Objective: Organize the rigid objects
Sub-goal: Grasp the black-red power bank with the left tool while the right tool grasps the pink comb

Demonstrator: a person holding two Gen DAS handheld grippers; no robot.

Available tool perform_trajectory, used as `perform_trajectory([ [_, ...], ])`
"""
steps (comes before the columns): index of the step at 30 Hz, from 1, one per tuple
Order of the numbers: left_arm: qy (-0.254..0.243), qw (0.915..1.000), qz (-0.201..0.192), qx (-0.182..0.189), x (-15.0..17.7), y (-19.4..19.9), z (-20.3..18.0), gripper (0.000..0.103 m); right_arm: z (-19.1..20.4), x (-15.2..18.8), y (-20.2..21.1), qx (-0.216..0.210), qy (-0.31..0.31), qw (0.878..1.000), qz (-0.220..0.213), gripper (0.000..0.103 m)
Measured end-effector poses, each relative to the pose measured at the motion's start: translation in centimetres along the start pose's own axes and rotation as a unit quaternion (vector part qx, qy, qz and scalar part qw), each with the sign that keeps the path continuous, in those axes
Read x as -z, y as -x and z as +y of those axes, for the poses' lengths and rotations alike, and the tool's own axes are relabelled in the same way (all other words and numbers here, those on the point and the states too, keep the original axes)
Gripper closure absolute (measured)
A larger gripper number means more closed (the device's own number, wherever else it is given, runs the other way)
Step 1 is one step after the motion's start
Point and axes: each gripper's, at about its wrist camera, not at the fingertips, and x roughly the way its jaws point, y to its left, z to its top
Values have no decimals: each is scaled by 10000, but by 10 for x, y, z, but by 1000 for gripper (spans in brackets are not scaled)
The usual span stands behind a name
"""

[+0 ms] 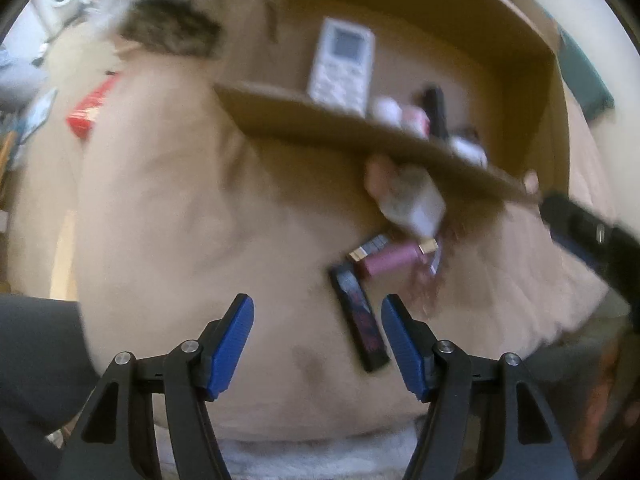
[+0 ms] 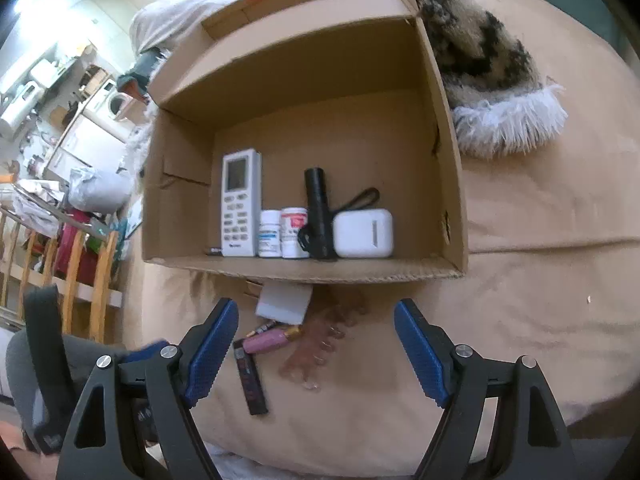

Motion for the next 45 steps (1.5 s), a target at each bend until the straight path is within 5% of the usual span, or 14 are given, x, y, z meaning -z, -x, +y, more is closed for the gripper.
perform_trajectory([
  [4, -408, 9989, 230, -99, 5, -21, -22, 51, -11, -1, -8, -136, -360, 9991, 181, 18],
  [6, -514, 9979, 390, -69, 4, -33, -27, 73, -17, -1, -13, -195, -513, 9980, 304, 18],
  [9, -466, 9978, 470, 17, -2, -45, -24, 79, -26, 3, -28, -307, -811, 9941, 652, 18],
  [12, -313, 9983, 486, -29, -6, -43, -18, 87, -24, 7, -48, -176, -729, 9915, 1063, 44],
  [13, -304, 9984, 476, -58, -7, -42, -16, 87, -21, 9, -55, -130, -641, 9907, 1194, 51],
  [20, -159, 9986, 38, -496, -14, -23, -6, 87, 13, 16, -101, 406, 44, 9854, 1651, 51],
  [24, -36, 9986, -63, -517, -23, -17, 1, 87, 27, 14, -113, 842, 390, 9848, 1466, 51],
  [29, 159, 9987, 0, -494, -20, -14, 22, 87, 23, 20, -104, 926, 698, 9832, 1406, 66],
  [38, 115, 9989, -30, -458, -27, -16, 12, 87, 4, 37, -92, 986, 440, 9822, 1536, 66],
  [41, 140, 9989, 30, -441, -24, -17, 5, 87, 3, 30, -100, 1059, 395, 9834, 1417, 54],
  [45, 188, 9988, 25, -443, -27, -18, 9, 87, 13, 34, -105, 1348, 773, 9784, 1361, 53],
])
